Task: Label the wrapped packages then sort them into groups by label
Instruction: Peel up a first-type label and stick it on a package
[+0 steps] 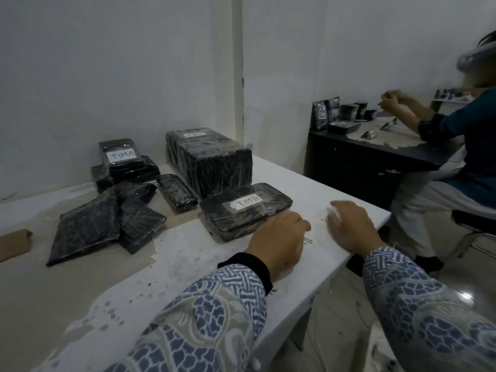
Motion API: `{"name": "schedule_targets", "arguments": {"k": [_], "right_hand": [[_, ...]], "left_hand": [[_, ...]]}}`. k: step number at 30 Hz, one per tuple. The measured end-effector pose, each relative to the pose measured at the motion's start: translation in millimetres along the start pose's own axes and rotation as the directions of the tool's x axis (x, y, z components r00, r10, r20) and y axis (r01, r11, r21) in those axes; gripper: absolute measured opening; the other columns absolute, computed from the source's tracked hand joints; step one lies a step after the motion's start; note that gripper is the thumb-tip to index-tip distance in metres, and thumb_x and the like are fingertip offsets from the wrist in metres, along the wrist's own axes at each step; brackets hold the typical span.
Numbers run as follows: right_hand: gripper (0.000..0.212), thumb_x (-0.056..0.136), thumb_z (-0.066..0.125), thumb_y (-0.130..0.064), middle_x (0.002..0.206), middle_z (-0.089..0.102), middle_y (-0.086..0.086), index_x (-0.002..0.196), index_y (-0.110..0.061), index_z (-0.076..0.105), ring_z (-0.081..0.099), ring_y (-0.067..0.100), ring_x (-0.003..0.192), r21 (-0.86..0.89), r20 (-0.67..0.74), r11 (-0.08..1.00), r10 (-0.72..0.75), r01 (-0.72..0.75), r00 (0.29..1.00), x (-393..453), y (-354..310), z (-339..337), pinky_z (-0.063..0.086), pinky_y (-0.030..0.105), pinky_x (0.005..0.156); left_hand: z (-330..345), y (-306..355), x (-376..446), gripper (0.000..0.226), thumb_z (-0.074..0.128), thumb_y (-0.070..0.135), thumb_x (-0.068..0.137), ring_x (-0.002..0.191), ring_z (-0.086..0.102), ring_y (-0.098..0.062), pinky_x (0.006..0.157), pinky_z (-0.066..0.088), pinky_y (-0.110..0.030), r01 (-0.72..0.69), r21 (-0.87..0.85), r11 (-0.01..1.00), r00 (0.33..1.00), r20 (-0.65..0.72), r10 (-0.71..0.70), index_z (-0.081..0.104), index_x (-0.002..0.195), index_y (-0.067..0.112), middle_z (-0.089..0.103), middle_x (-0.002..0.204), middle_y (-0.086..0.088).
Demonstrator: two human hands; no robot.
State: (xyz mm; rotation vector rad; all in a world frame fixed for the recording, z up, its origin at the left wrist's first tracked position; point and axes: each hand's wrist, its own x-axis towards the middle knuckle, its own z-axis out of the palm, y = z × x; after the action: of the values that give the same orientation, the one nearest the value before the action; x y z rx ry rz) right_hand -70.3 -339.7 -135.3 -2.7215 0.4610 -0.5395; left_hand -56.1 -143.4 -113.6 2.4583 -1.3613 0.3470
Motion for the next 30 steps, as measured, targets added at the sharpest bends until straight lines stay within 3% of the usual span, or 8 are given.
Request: {"name": "schedule_targets", "arguments": {"k": [3, 6, 12, 17, 22, 30], "right_hand": [[0.035, 0.096, 0.042, -0.018, 0.129, 0.057, 0.017, 0.124, -0.002, 0.056, 0.049, 0.032, 0.12, 0.07, 0.001, 0.997, 0.032, -0.032, 1.0, 8.4, 18.3, -5.5, 0.035, 0.038, 0.104], [0.034, 0.096, 0.043, -0.015, 0.132, 0.056, 0.015, 0.124, -0.003, 0.058, 0.048, 0.029, 0.123, 0.096, 0.008, 0.994, 0.042, -0.043, 0.999, 17.6, 23.8, -11.1, 0.032, 0.034, 0.105], [0.024, 0.09, 0.055, -0.027, 0.128, 0.058, 0.001, 0.11, -0.024, 0.068, 0.047, 0.026, 0.121, 0.144, 0.117, 0.988, 0.045, -0.062, 0.992, 35.7, 35.3, -11.0, 0.035, 0.042, 0.106], [0.008, 0.082, 0.065, -0.031, 0.12, 0.062, -0.007, 0.082, -0.039, 0.069, 0.051, 0.015, 0.116, 0.243, 0.134, 0.967, 0.05, -0.082, 0.99, 41.3, 31.8, -16.6, 0.04, 0.04, 0.102], [0.008, 0.083, 0.063, -0.035, 0.126, 0.056, -0.008, 0.089, -0.034, 0.069, 0.049, 0.017, 0.118, 0.196, 0.115, 0.974, 0.093, -0.115, 0.989, 46.9, 30.4, -14.9, 0.038, 0.036, 0.096], [0.002, 0.084, 0.062, -0.034, 0.124, 0.058, -0.007, 0.083, -0.034, 0.064, 0.051, 0.017, 0.114, 0.172, 0.097, 0.978, 0.099, -0.114, 0.99, 50.5, 29.7, -12.4, 0.041, 0.035, 0.091]], "left_hand": [[5.6, 13.1, 21.0, 0.035, 0.037, 0.018, 0.097, 0.124, 0.04, -0.028, 0.099, 0.04, -0.044, 0.114, -0.017, 0.993, 0.964, 0.245, -0.106, 0.044, 0.13, 0.008, 0.045, 0.133, -0.011], [15.0, 20.5, 37.8, 0.037, 0.036, 0.022, 0.098, 0.125, 0.038, -0.03, 0.1, 0.036, -0.045, 0.176, -0.029, 0.984, 0.944, 0.289, -0.16, 0.039, 0.132, 0.006, 0.041, 0.135, -0.013], [38.3, 23.1, 55.1, 0.042, 0.034, 0.028, 0.097, 0.128, 0.034, -0.029, 0.105, 0.026, -0.043, 0.282, 0.014, 0.959, 0.948, 0.151, -0.281, 0.036, 0.135, 0.01, 0.04, 0.14, -0.009], [44.2, 18.7, 64.8, 0.038, 0.033, 0.028, 0.096, 0.124, 0.035, -0.029, 0.102, 0.028, -0.043, 0.346, 0.008, 0.938, 0.932, 0.115, -0.345, 0.041, 0.128, 0.01, 0.041, 0.135, -0.008], [48.1, 17.6, 69.2, 0.037, 0.033, 0.027, 0.095, 0.12, 0.036, -0.03, 0.099, 0.029, -0.042, 0.338, 0.011, 0.941, 0.937, 0.088, -0.337, 0.045, 0.125, 0.01, 0.042, 0.132, -0.008], [48.2, 15.6, 69.3, 0.038, 0.033, 0.027, 0.095, 0.121, 0.035, -0.028, 0.1, 0.029, -0.041, 0.333, -0.01, 0.943, 0.94, 0.08, -0.331, 0.046, 0.127, 0.012, 0.042, 0.132, -0.007]]}}
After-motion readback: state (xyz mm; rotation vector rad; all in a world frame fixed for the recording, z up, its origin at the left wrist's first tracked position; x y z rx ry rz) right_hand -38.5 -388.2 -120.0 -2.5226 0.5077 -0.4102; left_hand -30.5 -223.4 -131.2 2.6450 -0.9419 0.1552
